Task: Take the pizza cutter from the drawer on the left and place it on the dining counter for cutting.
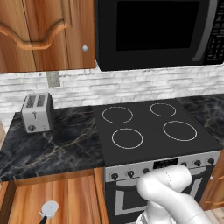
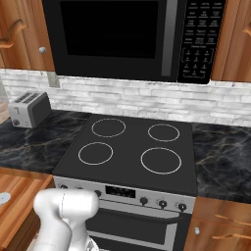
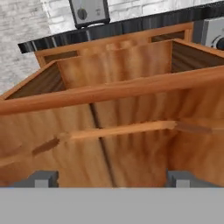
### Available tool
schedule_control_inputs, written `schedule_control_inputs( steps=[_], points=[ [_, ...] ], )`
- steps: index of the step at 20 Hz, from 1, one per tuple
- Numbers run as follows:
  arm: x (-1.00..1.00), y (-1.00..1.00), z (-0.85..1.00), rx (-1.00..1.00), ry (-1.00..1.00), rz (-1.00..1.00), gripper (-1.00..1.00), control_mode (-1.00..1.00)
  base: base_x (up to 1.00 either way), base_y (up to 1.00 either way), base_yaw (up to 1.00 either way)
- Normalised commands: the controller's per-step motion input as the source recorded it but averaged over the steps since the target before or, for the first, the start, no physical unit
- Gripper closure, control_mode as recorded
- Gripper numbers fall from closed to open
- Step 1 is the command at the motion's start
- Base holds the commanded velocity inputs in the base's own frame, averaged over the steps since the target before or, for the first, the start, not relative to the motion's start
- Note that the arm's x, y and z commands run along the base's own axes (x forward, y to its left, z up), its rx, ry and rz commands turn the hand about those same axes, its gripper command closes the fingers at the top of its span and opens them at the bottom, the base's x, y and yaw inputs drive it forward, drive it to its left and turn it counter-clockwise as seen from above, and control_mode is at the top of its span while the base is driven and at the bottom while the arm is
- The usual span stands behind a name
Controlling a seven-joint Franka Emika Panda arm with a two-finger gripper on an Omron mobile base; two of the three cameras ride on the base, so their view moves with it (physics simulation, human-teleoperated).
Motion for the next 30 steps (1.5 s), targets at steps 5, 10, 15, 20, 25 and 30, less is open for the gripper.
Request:
schedule_control_inputs(
  steps=[5,10,15,20,25,30],
  points=[
    [-0.05,0.0,0.87,0.0,0.0,0.0,-1.0,-1.0,0.0,0.0,0.0],
    [0.07,0.0,0.8,0.01,-0.01,0.0,-1.0,-1.0,0.0,0.0,0.0],
    [0.53,-0.05,0.77,0.04,0.0,0.0,-1.0,-1.0,0.0,0.0,0.0],
    [0.79,-0.01,0.58,0.06,0.0,0.0,-1.0,-1.0,0.0,0.0,0.0],
    [0.81,0.0,0.18,0.02,0.14,0.0,-1.0,-1.0,0.0,0.0,0.0],
    [0.83,-0.04,0.0,0.0,0.19,0.0,-1.0,-1.0,0.0,0.0,0.0]
  ],
)
